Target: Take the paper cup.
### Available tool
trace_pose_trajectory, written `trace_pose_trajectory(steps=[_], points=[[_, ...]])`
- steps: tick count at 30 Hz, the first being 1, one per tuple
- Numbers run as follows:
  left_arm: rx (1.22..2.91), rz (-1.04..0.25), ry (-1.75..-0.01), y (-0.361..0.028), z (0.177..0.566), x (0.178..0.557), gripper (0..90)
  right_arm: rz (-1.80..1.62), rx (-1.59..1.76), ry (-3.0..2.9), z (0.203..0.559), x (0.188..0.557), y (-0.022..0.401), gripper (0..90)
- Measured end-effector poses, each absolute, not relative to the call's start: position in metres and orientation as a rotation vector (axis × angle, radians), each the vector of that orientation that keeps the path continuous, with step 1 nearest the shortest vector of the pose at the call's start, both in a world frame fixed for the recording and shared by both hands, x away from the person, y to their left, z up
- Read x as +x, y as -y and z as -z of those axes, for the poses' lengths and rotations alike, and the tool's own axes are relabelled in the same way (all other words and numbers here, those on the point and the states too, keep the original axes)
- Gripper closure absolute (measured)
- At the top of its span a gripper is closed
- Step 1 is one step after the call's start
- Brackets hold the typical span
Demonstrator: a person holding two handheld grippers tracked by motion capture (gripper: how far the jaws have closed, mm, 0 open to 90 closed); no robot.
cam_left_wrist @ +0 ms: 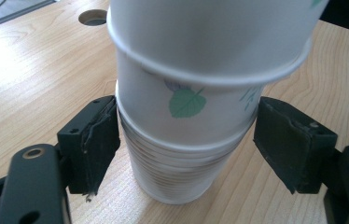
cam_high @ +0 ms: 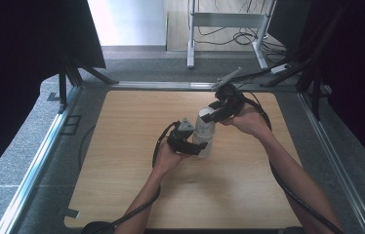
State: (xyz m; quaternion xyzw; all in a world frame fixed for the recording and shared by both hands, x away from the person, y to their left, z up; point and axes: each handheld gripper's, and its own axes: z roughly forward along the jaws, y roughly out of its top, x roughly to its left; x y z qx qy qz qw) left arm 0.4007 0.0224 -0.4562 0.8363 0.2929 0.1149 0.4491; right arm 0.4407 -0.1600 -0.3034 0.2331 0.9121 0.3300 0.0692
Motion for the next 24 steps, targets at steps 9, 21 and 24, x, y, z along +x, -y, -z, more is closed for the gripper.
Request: trace_pose_trajectory(steps=[9, 21, 24], points=[[2.063, -0.285, -0.743, -0.022, 0.453, 0.400, 14.0, -1.015, 0.688, -2.723, 0.284, 0.435, 0.167, 37.6], [2.061, -0.283, -0.727, -0.024, 0.447, 0.396, 13.6, -1.037, 0.668, -2.711, 0.263, 0.428, 0.172, 37.8], [2.053, -0.275, -0.727, -0.025, 0.446, 0.395, 13.1, -1.033, 0.660, -2.710, 0.258, 0.426, 0.172, 37.8]])
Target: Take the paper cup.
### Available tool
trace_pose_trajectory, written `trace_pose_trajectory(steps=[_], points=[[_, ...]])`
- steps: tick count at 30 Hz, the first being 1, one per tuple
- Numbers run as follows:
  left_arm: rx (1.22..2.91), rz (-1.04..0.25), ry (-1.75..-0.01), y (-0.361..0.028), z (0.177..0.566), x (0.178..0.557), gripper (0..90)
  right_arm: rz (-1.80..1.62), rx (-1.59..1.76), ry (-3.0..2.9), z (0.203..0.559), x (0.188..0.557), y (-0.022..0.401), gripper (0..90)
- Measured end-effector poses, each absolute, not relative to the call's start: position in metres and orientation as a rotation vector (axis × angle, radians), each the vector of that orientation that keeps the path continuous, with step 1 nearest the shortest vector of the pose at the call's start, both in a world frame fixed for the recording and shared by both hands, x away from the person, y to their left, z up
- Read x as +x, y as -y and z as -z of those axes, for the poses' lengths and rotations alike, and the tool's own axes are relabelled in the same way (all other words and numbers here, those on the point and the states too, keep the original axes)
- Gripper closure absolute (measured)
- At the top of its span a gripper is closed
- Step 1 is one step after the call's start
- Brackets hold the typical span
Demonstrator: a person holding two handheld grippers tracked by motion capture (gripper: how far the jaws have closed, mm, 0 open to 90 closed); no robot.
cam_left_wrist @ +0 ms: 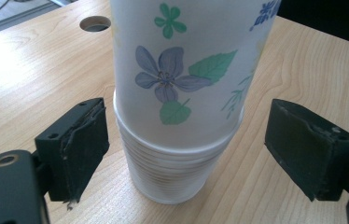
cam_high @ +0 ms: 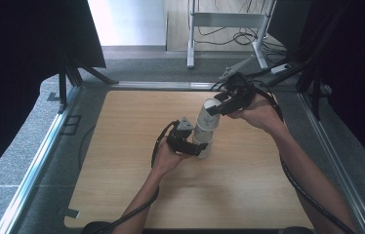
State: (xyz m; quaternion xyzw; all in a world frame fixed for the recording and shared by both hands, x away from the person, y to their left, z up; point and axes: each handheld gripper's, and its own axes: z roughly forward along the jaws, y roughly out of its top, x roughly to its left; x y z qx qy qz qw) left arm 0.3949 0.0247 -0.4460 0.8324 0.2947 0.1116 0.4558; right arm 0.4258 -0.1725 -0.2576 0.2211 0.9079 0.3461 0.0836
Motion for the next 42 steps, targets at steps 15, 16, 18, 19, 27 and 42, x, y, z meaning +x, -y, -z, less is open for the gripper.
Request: trace_pose_trajectory(steps=[15, 16, 18, 19, 27, 42], points=[[2.054, -0.203, -0.675, -0.031, 0.439, 0.382, 0.3, -1.072, 0.624, -2.713, 0.237, 0.407, 0.188, 37.8], [2.048, -0.186, -0.669, -0.033, 0.439, 0.379, 0.0, -1.075, 0.617, -2.712, 0.236, 0.403, 0.190, 37.8], [2.053, -0.169, -0.654, -0.034, 0.438, 0.376, 0.0, -1.083, 0.612, -2.716, 0.237, 0.400, 0.193, 37.8], [2.053, -0.169, -0.654, -0.034, 0.438, 0.376, 0.0, -1.083, 0.612, -2.716, 0.237, 0.400, 0.193, 37.8], [2.071, -0.131, -0.628, -0.039, 0.434, 0.363, 0.0, -1.120, 0.594, -2.720, 0.243, 0.383, 0.205, 37.8], [2.083, -0.075, -0.519, -0.044, 0.430, 0.340, 0.0, -1.193, 0.528, -2.721, 0.274, 0.349, 0.216, 37.9]])
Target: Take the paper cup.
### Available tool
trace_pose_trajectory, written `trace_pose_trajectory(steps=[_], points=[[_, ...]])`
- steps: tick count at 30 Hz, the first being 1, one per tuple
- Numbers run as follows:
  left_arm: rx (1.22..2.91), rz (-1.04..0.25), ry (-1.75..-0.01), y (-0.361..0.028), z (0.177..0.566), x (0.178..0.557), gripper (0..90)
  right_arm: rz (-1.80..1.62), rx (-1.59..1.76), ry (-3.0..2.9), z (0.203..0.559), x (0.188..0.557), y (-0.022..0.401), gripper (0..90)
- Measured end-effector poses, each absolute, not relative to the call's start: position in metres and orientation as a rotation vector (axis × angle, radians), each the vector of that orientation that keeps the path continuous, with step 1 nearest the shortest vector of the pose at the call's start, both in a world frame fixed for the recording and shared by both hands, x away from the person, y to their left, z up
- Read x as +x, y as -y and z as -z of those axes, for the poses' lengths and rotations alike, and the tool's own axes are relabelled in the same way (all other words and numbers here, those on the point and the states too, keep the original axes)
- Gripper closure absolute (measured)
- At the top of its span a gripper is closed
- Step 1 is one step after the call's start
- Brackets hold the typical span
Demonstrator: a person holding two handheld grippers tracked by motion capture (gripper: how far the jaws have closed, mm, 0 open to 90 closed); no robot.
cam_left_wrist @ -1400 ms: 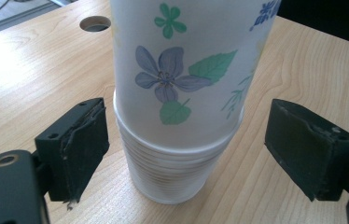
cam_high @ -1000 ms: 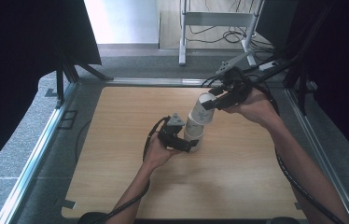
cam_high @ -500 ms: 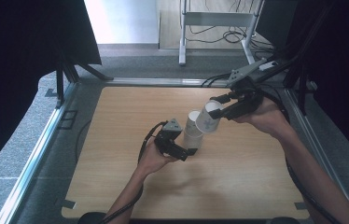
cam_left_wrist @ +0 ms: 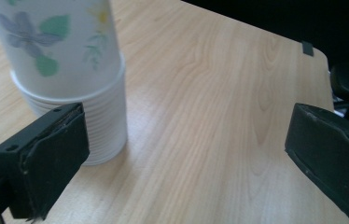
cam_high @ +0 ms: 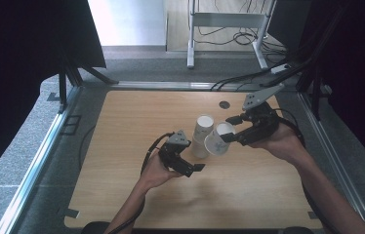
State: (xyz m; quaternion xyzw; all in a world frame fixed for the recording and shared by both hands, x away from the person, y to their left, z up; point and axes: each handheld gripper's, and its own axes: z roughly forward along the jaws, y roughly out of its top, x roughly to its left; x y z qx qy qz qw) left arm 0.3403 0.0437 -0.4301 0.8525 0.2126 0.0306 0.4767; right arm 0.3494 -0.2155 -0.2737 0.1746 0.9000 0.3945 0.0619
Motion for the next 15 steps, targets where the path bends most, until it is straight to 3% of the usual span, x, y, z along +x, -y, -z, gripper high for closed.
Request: trace_pose_trajectory(steps=[15], points=[[2.038, -0.005, -0.383, -0.037, 0.437, 0.322, 0.5, -1.353, 0.500, -2.711, 0.333, 0.329, 0.229, 37.9]])
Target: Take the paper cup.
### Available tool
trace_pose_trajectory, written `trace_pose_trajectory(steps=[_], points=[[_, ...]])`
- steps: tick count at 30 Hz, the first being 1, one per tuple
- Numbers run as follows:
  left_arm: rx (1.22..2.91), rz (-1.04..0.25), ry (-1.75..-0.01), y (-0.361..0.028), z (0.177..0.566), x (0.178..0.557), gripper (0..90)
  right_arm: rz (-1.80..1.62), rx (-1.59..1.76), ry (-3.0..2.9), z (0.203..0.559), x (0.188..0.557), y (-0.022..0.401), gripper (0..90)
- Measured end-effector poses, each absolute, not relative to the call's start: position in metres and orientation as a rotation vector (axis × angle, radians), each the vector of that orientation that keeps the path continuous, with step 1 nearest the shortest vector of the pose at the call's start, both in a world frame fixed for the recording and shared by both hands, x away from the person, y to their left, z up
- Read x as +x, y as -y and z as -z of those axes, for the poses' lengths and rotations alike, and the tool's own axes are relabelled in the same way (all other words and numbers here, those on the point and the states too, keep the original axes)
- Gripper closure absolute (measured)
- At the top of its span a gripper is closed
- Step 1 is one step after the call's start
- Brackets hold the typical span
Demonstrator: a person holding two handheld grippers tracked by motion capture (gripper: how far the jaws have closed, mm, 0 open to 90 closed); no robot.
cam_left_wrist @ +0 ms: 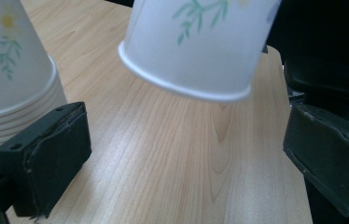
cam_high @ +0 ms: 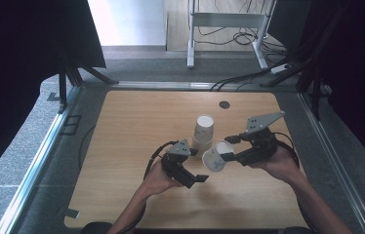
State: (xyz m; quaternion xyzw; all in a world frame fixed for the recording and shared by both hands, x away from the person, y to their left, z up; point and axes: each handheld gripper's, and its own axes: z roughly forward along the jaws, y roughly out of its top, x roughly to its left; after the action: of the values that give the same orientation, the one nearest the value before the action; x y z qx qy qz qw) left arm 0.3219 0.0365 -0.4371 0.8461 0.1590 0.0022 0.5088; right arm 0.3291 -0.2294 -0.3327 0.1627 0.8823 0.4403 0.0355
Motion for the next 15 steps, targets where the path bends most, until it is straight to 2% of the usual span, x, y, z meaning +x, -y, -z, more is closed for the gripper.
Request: trace_pose_trajectory(steps=[15], points=[[2.078, -0.030, -0.327, -0.027, 0.454, 0.314, 5.2, -1.476, 0.462, -2.697, 0.368, 0.320, 0.227, 37.9]])
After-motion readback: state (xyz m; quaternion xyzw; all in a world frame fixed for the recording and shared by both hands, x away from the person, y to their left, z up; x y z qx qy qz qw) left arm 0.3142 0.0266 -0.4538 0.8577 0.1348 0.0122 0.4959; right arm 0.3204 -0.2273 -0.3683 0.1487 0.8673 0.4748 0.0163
